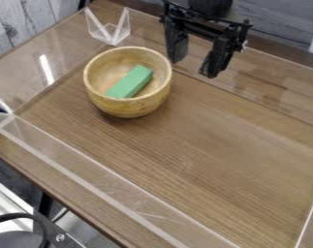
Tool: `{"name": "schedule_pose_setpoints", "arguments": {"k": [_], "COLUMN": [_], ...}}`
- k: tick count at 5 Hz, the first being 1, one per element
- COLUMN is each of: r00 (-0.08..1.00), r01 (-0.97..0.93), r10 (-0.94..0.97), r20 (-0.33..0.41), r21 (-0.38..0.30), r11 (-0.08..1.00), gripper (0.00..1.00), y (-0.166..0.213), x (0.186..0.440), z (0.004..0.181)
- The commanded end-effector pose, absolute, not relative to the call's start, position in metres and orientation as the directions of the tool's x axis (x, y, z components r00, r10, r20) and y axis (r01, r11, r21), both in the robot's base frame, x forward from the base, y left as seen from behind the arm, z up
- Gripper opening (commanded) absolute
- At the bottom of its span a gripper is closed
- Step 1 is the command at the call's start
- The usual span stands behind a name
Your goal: Remove the green block from inside the brown bowl and put it on the table
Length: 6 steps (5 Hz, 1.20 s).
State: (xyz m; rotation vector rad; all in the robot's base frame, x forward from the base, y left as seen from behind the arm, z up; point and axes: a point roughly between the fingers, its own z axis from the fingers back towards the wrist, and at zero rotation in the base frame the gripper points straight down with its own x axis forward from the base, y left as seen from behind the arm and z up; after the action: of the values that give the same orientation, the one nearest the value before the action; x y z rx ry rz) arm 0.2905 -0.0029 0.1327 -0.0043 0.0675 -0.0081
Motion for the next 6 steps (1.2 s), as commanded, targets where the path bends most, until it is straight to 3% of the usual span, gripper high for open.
{"name": "schedule_pose_setpoints", "arguments": {"k": [1, 3, 4, 5, 6], "r00": [0.997, 0.996, 0.997, 0.998, 0.997], "r01": [-0.030, -0.065, -0.069, -0.057, -0.081], "r10": [0.031, 0.065, 0.069, 0.058, 0.082], "r20": [-0.067, -0.063, -0.026, 0.020, 0.016], "r21": [0.017, 0.000, -0.004, -0.024, -0.027], "r11": [0.999, 0.998, 0.998, 0.998, 0.996], "gripper": [1.00, 1.00, 1.00, 1.00, 1.00], "y": [0.002, 0.037, 0.070, 0.090, 0.101], "x": [0.292, 0.254, 0.244, 0.244, 0.266], "z": [0.135, 0.125, 0.125, 0.120, 0.112]}}
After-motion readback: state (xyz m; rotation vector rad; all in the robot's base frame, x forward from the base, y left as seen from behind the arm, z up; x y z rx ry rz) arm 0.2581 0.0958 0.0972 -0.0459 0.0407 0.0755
